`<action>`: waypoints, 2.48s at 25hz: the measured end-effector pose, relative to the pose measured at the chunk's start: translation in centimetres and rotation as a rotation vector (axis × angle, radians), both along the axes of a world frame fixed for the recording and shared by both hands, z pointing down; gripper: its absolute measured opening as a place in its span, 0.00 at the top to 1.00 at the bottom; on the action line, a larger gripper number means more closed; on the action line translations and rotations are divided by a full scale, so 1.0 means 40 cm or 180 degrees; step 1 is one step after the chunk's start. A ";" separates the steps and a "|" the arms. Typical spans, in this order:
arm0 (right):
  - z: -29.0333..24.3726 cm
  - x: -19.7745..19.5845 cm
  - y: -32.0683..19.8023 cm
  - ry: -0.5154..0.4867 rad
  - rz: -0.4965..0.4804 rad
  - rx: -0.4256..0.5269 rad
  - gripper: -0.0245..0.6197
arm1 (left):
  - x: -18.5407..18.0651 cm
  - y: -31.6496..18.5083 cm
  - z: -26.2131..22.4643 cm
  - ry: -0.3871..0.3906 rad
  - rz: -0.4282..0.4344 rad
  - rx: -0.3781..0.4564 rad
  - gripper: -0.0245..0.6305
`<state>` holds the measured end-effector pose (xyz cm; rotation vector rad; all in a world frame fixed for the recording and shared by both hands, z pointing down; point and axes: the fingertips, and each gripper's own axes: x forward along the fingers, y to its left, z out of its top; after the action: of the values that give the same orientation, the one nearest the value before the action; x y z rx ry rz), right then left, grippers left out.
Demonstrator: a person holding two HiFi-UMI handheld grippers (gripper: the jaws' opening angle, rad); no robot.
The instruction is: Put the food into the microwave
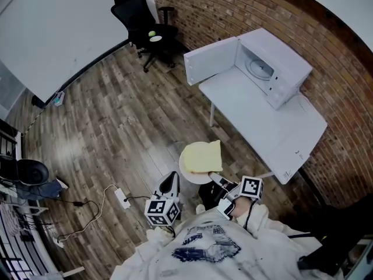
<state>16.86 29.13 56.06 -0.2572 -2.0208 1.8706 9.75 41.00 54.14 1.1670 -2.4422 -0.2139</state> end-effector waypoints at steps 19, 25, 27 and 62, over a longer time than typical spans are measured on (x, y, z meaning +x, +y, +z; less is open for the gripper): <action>0.017 -0.299 -0.223 -0.0087 0.0313 -0.0038 0.93 | -0.325 -0.253 0.018 -0.0030 0.0363 -0.0120 0.95; 0.005 -0.399 -0.373 -0.0073 0.0523 -0.0040 0.93 | -0.442 -0.427 0.000 -0.0058 0.0613 -0.0122 0.95; 0.004 -0.430 -0.427 -0.0083 0.0599 -0.0039 0.93 | -0.476 -0.489 -0.003 -0.0073 0.0697 -0.0119 0.95; 0.042 -0.512 -0.937 0.0026 0.1968 -0.0146 0.93 | -0.642 -1.110 0.003 -0.0130 0.2073 -0.0178 0.95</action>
<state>-3.64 -8.35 57.76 0.4140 -2.2183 2.2522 -15.94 -3.40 54.24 1.8671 -1.9492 0.0756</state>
